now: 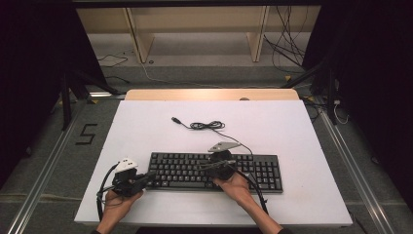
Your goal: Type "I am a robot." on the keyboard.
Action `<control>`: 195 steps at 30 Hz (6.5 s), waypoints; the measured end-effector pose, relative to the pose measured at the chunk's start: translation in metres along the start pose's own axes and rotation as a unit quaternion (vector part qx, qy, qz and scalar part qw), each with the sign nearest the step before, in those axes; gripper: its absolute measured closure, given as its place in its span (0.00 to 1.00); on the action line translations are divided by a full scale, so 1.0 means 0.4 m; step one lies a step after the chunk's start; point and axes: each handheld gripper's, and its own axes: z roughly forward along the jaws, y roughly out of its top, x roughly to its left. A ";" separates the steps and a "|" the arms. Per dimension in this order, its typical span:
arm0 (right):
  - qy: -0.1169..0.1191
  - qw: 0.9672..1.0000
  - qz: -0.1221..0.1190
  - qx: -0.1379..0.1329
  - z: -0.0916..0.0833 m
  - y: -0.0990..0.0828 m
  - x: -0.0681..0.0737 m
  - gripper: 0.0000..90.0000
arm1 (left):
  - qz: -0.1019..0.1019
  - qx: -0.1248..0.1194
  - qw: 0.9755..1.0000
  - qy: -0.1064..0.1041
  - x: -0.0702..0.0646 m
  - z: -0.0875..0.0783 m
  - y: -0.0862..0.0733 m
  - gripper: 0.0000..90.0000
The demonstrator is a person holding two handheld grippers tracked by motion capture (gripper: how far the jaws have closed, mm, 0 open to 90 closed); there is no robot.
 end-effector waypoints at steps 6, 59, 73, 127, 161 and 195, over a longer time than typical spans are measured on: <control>-0.004 1.000 0.002 0.007 0.016 0.001 -0.001 1.00 | -0.005 0.003 1.000 0.005 0.006 0.003 0.000 0.99; -0.014 0.999 0.013 0.029 0.046 -0.007 -0.006 1.00 | -0.013 0.025 1.000 0.012 0.014 0.015 -0.004 0.97; 0.006 1.000 0.026 -0.002 0.016 0.002 -0.009 0.88 | -0.009 -0.007 1.000 -0.003 0.001 -0.001 0.006 0.83; 0.076 0.997 -0.027 0.005 -0.033 -0.046 0.069 0.96 | 0.003 -0.071 0.997 -0.032 -0.029 -0.023 0.014 0.33; 0.058 0.996 -0.047 0.043 0.010 -0.081 0.084 1.00 | 0.009 -0.080 0.996 -0.035 -0.034 -0.025 0.015 0.31; 0.069 0.997 -0.014 -0.037 -0.098 -0.072 0.038 0.49 | 0.000 -0.028 1.000 0.000 -0.021 0.023 0.030 0.87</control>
